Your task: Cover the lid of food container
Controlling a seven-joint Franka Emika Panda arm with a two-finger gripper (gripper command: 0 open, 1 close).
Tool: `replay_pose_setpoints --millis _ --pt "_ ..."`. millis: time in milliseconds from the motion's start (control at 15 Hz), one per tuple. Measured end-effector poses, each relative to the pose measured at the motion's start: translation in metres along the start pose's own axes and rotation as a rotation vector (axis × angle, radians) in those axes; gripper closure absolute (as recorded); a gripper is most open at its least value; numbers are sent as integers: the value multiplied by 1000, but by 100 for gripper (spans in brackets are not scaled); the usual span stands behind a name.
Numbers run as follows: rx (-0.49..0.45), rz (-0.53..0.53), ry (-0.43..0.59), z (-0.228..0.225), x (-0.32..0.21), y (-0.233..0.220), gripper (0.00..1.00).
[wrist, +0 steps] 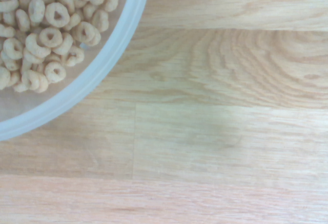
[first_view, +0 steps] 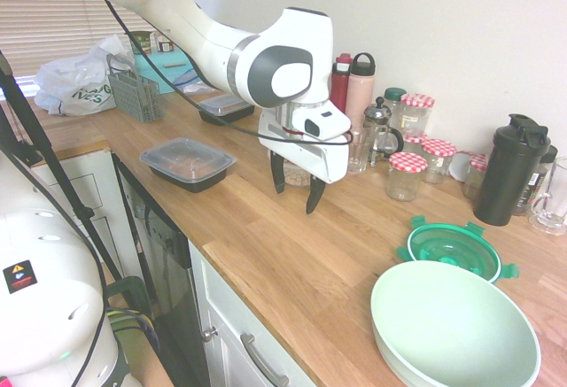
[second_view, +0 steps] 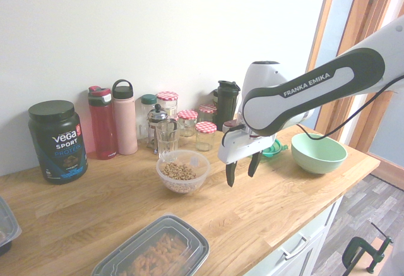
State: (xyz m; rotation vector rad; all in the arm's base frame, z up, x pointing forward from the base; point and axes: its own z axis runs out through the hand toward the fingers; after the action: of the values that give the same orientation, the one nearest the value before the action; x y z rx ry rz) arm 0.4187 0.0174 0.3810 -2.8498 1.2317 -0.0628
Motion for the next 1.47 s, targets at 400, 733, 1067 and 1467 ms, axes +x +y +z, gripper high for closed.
replay_pose_setpoints --millis 400,733,1067,1467 --pt "-3 -149 -122 -34 47 -26 0" --pt "47 -283 -248 -93 163 11 0" --pt "176 -201 -345 -99 265 94 0" --pt "290 -49 -408 -40 363 173 0"
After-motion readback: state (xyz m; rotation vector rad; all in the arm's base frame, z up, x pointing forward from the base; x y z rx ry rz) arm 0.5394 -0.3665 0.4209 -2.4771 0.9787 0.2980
